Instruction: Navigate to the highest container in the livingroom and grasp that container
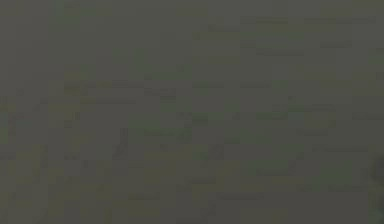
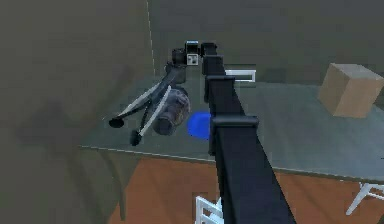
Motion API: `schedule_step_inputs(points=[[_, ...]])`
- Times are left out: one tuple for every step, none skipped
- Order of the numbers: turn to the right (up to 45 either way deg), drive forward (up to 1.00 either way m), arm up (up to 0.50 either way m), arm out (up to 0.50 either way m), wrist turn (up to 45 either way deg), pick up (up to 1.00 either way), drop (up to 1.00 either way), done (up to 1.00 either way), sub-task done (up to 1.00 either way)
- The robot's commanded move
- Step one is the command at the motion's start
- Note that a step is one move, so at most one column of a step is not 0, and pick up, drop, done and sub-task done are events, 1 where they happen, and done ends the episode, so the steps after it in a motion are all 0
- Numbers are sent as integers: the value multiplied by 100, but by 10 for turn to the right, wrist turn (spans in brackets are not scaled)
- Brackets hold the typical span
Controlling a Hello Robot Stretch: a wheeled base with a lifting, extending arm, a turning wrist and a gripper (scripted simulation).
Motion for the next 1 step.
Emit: schedule_step_inputs(points=[[0,0,0,0,450,0,0,0,0]])
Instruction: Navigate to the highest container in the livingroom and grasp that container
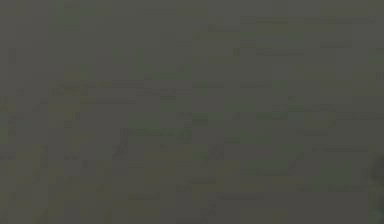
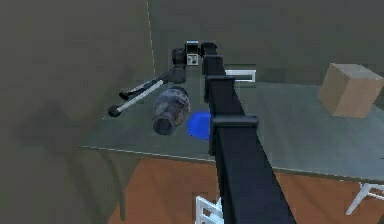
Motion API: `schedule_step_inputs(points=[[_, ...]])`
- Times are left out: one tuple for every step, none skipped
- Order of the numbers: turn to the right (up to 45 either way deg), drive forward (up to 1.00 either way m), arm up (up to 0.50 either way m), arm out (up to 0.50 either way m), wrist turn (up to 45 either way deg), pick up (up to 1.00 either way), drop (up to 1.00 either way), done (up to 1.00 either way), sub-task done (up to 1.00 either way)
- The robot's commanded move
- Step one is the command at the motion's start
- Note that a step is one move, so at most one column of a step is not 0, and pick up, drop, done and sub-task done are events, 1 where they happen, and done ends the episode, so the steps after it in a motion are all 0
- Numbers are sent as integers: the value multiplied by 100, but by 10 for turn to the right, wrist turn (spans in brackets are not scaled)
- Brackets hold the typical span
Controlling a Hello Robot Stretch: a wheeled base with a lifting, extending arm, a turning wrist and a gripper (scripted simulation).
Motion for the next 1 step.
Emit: schedule_step_inputs(points=[[0,0,0,0,450,0,0,0,0]])
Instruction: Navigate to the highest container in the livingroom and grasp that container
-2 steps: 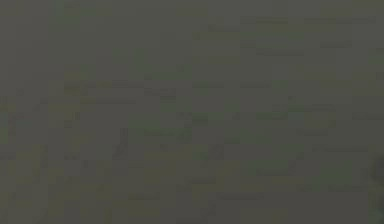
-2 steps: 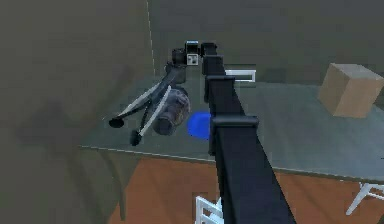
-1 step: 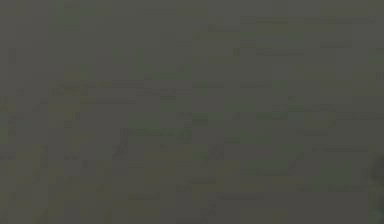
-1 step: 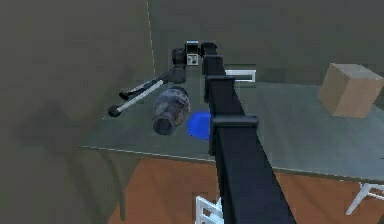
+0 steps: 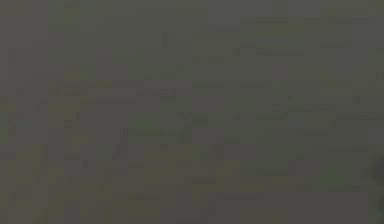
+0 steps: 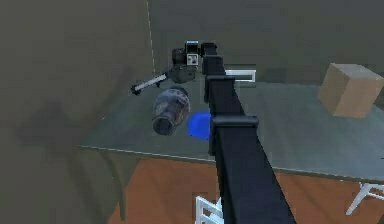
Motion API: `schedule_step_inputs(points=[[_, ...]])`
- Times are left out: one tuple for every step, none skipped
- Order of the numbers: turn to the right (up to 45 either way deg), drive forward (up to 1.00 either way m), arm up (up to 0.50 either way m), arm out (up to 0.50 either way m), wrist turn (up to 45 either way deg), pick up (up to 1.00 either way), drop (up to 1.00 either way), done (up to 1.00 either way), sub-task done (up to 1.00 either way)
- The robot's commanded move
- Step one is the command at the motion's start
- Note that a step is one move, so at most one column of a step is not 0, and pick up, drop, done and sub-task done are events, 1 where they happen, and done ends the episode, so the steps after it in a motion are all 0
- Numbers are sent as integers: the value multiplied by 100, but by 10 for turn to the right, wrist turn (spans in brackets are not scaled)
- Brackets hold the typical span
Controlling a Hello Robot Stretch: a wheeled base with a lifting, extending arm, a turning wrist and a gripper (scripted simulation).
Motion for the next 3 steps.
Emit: schedule_step_inputs(points=[[0,0,0,0,300,0,0,0,0],[0,0,-22,0,0,0,0,0,0],[0,0,0,0,0,100,0,0,0]])
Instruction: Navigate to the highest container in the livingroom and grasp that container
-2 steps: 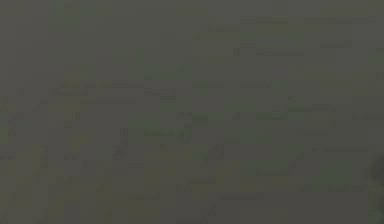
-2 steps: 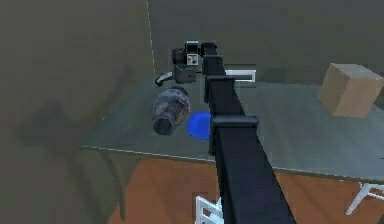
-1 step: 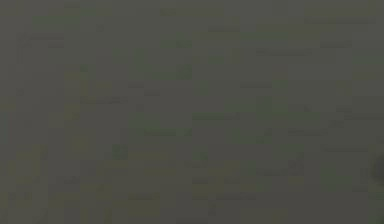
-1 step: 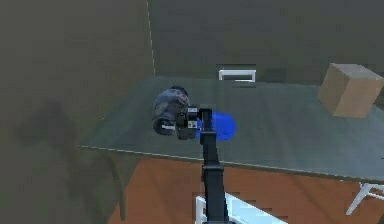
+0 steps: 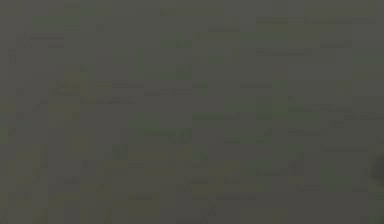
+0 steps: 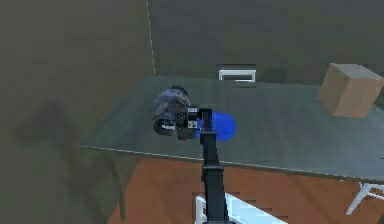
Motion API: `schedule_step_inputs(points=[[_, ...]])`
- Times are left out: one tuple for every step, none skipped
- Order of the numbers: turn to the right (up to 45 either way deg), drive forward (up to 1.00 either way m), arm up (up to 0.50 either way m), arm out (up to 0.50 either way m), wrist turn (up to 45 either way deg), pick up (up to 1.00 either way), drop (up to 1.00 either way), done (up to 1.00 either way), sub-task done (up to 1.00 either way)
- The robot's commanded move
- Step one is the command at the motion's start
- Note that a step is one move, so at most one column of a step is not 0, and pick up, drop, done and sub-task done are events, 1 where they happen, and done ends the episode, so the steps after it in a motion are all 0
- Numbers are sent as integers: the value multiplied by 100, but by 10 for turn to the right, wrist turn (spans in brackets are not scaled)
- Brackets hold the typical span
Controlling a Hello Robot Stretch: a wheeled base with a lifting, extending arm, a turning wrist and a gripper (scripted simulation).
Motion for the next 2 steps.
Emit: schedule_step_inputs(points=[[0,0,10,0,0,0,0,0,0],[0,0,0,0,0,0,0,100,0]])
